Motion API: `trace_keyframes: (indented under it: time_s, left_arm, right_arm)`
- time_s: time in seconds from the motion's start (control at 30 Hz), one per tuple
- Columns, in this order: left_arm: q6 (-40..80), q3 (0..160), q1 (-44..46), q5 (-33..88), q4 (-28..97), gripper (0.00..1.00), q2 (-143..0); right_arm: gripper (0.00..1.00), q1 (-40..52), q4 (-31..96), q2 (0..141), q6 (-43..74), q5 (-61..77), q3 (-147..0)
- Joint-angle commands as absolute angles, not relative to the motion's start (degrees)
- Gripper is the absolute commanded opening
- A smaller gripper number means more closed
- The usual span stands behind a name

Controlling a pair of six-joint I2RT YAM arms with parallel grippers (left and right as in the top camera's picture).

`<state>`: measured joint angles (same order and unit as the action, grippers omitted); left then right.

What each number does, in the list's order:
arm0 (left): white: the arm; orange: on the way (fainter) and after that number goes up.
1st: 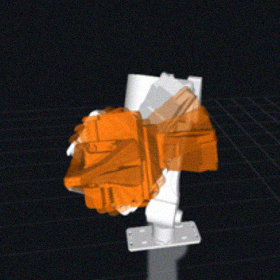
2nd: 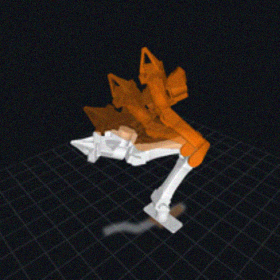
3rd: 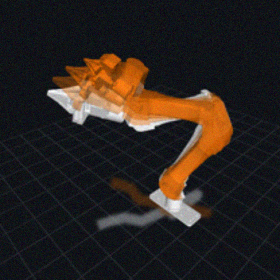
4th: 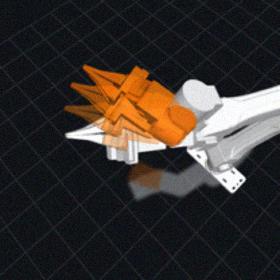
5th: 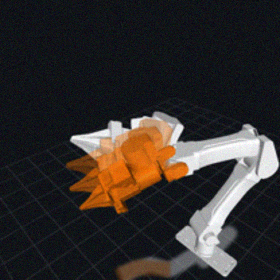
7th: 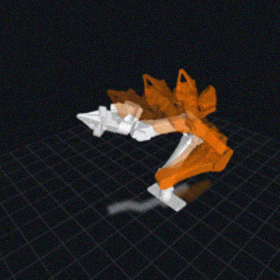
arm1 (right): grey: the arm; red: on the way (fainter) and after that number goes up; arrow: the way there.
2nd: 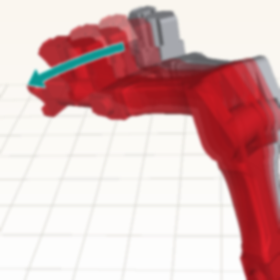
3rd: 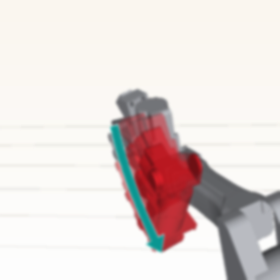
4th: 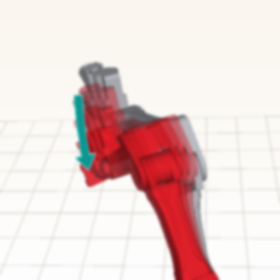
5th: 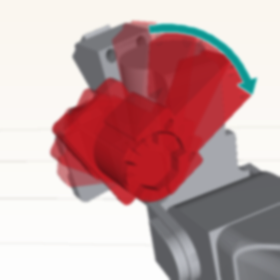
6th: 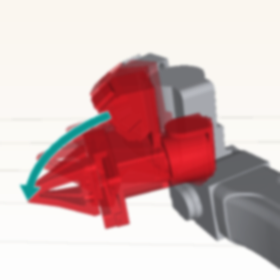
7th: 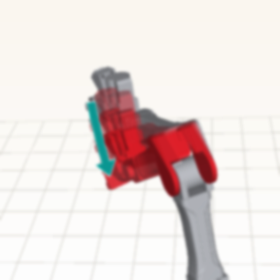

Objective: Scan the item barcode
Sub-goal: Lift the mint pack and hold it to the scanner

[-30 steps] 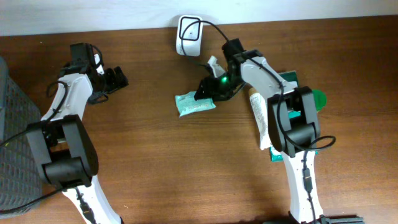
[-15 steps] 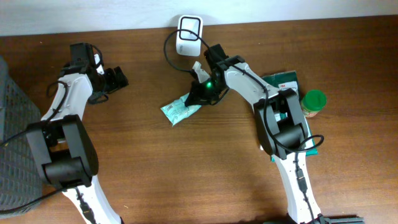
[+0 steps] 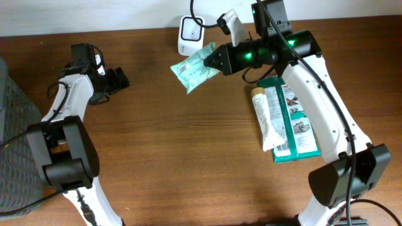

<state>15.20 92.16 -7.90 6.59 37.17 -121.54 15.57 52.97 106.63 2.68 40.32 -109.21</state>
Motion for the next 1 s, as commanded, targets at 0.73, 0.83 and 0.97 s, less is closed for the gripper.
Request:
trace_keyframes:
  time_s: [0.73, 0.83, 0.97]
  left_arm:
    - [14.9, 92.7, -8.2, 6.2, 37.1, 0.99, -122.1]
    - [14.9, 92.7, -8.2, 6.2, 37.1, 0.99, -122.1]
    - [14.9, 92.7, -8.2, 6.2, 37.1, 0.99, -122.1]
  right_arm:
    - [0.04, 29.9, -19.8, 140.9, -66.7, -29.6, -122.5]
    - [0.04, 28.3, -19.9, 143.8, -68.7, -25.7, -122.5]
    - [0.04, 28.2, -19.0, 143.8, -68.6, -25.6, -122.5]
